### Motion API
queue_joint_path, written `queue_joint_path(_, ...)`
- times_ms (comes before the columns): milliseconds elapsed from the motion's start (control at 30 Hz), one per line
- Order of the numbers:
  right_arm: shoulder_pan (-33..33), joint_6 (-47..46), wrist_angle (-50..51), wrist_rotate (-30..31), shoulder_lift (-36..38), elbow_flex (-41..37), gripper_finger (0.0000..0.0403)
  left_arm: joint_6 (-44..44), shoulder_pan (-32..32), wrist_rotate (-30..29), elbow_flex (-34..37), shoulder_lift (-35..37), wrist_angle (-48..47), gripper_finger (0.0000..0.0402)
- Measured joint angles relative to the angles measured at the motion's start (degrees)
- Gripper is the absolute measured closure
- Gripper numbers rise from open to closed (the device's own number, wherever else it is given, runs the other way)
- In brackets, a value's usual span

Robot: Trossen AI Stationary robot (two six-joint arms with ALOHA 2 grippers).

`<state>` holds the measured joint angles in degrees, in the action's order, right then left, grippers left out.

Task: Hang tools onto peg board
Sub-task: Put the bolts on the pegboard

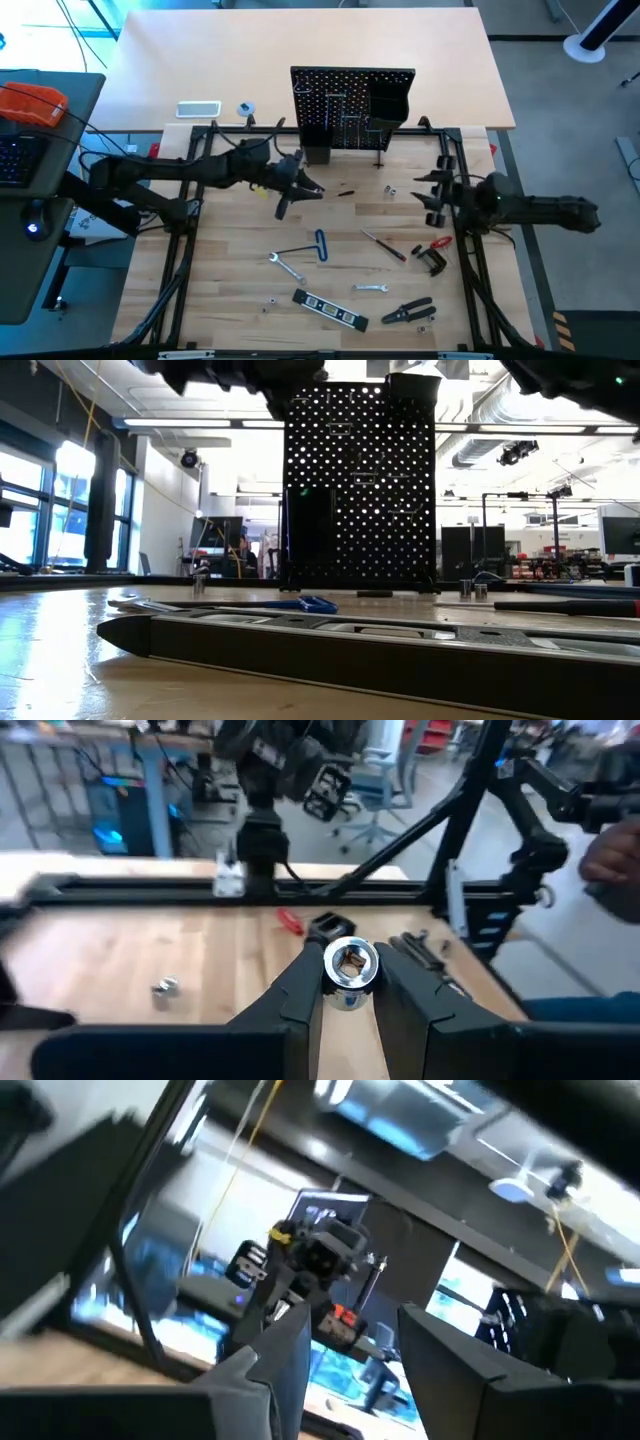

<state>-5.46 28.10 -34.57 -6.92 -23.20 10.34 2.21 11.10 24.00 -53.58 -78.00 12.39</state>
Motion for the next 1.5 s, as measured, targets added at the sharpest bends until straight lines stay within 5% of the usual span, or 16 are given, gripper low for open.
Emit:
queue_joint_path(400,7.58,18.52,12.98,8.06,-27.05,20.33,0.0194,10.27,3.40,10.85,-0.02,-6.71,9.44,0.0346)
queue_joint_path(800,9.71,18.66,21.41,18.37,-46.87,35.97,0.0174,10.76,3.36,11.73,-2.01,-10.42,10.26,0.0346)
queue_joint_path(1500,10.97,14.39,26.66,24.87,-58.43,45.23,0.0196,6.81,2.27,9.96,-2.01,-10.07,8.55,0.0346)
